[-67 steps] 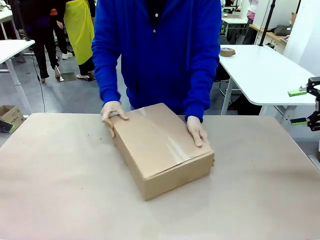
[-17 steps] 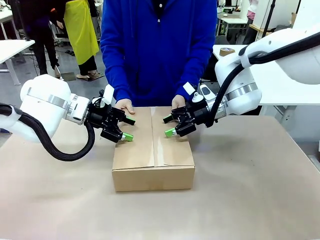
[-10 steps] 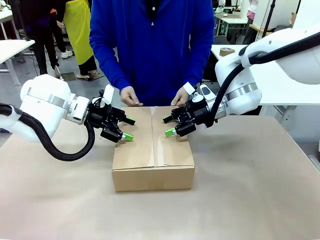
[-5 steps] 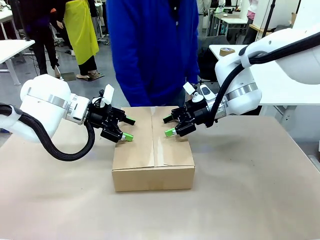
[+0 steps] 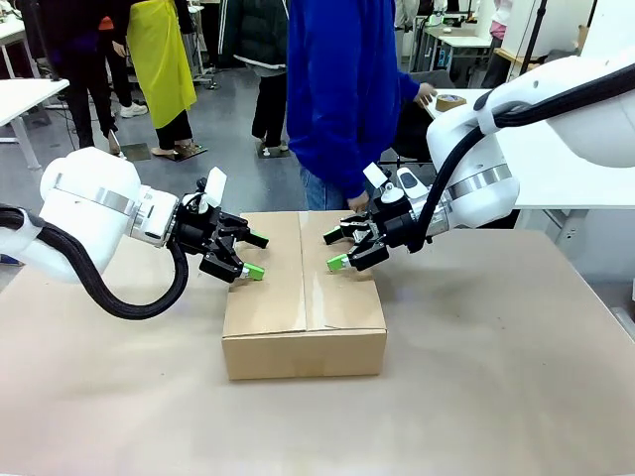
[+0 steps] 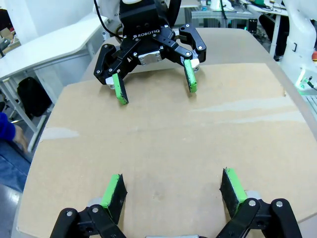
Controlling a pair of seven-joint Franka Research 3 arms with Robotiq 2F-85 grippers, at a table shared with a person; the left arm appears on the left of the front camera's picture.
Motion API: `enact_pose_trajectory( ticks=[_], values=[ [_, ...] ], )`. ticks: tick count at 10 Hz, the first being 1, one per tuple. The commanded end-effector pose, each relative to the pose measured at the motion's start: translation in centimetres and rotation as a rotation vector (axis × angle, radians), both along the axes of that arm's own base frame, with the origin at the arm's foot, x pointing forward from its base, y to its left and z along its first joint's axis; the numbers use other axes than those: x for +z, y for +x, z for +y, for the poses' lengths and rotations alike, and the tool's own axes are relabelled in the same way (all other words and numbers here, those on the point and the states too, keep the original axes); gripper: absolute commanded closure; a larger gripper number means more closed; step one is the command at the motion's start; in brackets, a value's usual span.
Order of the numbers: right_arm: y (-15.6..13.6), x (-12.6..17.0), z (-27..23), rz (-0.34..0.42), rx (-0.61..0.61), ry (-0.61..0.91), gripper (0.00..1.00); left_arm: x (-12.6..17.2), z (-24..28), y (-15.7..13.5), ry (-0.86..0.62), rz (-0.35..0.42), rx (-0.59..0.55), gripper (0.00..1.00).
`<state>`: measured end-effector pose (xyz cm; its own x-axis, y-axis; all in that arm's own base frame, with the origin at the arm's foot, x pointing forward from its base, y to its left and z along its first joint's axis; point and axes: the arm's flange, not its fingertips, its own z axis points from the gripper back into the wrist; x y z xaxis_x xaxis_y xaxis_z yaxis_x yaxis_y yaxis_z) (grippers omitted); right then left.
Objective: Pack the gift set into the box.
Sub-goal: Press and hold the closed box until the human finishes sealing it.
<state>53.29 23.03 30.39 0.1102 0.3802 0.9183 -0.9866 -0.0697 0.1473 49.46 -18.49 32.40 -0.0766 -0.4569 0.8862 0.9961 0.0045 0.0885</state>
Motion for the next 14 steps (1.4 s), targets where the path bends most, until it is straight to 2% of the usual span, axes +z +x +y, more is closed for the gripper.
enact_pose_trajectory(
  ticks=[1,14],
  values=[
    [-0.24,-0.62,-0.1,-0.013,-0.009,0.006,0.0,-0.35,0.18,-0.18,0.001,-0.011,-0.01,0.0],
    [-0.24,-0.62,-0.1,-0.013,-0.009,0.006,0.0,-0.35,0.18,-0.18,0.001,-0.011,-0.01,0.0]
  ],
)
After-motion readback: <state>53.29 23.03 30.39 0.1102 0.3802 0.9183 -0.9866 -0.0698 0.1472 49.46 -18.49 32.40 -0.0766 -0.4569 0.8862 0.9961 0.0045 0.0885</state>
